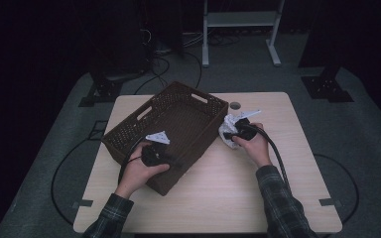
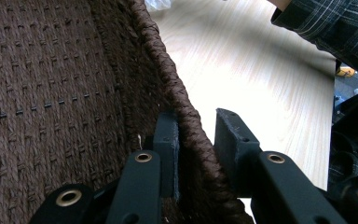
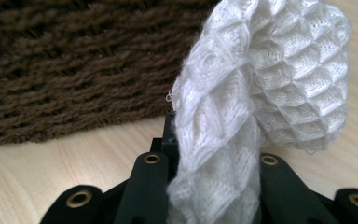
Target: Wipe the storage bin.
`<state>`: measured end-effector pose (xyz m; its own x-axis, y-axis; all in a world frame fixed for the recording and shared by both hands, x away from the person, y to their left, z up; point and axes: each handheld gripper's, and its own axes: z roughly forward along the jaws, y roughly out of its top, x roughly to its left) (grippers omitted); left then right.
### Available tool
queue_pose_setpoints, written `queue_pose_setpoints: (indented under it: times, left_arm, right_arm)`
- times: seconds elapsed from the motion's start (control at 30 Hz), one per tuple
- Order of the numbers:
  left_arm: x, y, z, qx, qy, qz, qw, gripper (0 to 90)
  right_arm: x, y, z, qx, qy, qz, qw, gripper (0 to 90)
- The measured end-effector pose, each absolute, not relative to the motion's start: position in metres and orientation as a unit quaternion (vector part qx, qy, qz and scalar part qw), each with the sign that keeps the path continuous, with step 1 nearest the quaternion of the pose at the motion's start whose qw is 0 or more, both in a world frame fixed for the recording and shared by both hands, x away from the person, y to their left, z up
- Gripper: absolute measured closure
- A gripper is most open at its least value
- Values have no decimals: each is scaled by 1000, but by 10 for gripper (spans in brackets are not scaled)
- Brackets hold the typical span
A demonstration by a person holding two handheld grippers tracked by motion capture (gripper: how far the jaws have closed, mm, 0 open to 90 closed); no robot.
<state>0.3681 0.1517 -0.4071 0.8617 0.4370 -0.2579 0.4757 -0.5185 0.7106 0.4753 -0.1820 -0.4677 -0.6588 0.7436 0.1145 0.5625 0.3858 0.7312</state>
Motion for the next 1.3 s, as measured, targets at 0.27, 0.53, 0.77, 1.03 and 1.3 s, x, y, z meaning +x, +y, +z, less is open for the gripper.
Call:
queue_pose_setpoints:
  times: [0.27,0.53,0.77,1.03,1.3]
  left_arm:
    - [368,152,-407,871,262,-24,415,698]
    - [369,152,-407,872,262,-25,413,697]
    - [369,152,-407,872,262,-25,413,698]
    - [369,152,-407,872,262,-25,413,698]
    - [369,152,-407,872,262,-26,413,697]
  right_arm:
    - [474,-186,-473,400,823,386,114,746]
    - [467,-187,-457,389,817,406,127,747]
    - [462,-185,-441,374,814,423,137,747]
    - [454,-177,-418,348,814,439,154,747]
    - [445,-176,-408,332,812,453,159,747]
